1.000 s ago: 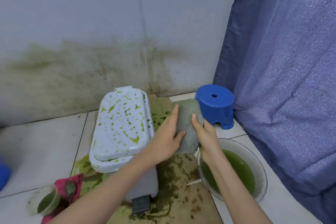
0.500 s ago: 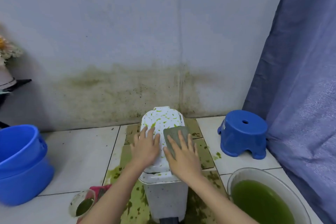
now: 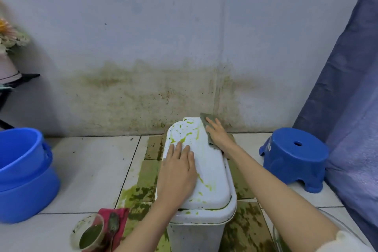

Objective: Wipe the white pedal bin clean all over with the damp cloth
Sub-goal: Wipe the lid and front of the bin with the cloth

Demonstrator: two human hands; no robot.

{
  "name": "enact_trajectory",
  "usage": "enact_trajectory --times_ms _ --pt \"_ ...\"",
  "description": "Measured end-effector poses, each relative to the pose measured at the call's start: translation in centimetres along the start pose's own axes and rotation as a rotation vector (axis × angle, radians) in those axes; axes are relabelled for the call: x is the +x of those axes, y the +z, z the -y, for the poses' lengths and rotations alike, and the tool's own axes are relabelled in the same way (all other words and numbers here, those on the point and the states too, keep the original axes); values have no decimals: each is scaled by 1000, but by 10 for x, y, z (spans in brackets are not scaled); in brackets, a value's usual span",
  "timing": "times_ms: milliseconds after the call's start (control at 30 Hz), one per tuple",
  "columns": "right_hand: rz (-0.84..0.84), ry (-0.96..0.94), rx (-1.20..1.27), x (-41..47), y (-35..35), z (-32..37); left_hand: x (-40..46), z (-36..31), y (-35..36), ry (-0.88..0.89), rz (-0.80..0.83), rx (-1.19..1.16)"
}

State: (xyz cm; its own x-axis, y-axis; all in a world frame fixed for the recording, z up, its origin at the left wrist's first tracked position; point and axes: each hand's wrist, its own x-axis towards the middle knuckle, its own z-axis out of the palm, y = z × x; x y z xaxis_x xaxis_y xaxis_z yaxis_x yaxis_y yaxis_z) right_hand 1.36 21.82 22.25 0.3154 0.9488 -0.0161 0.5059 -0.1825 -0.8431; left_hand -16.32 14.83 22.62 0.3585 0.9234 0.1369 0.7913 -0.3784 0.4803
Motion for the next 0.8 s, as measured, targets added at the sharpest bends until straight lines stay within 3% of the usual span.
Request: enact_trajectory --times_ms 233,400,567,800 --pt "-17 50 389 -97 -3 -21 -10 4 -4 -105 -195 -298" --pt "-40 57 381 -164 4 -38 -13 -1 -5 -142 -179 -257" --pt "-2 114 381 -108 -4 -26 -14 -5 -6 -143 -116 -114" --pt "-74 167 389 -24 -8 -2 -9 -7 -6 -158 -169 -70"
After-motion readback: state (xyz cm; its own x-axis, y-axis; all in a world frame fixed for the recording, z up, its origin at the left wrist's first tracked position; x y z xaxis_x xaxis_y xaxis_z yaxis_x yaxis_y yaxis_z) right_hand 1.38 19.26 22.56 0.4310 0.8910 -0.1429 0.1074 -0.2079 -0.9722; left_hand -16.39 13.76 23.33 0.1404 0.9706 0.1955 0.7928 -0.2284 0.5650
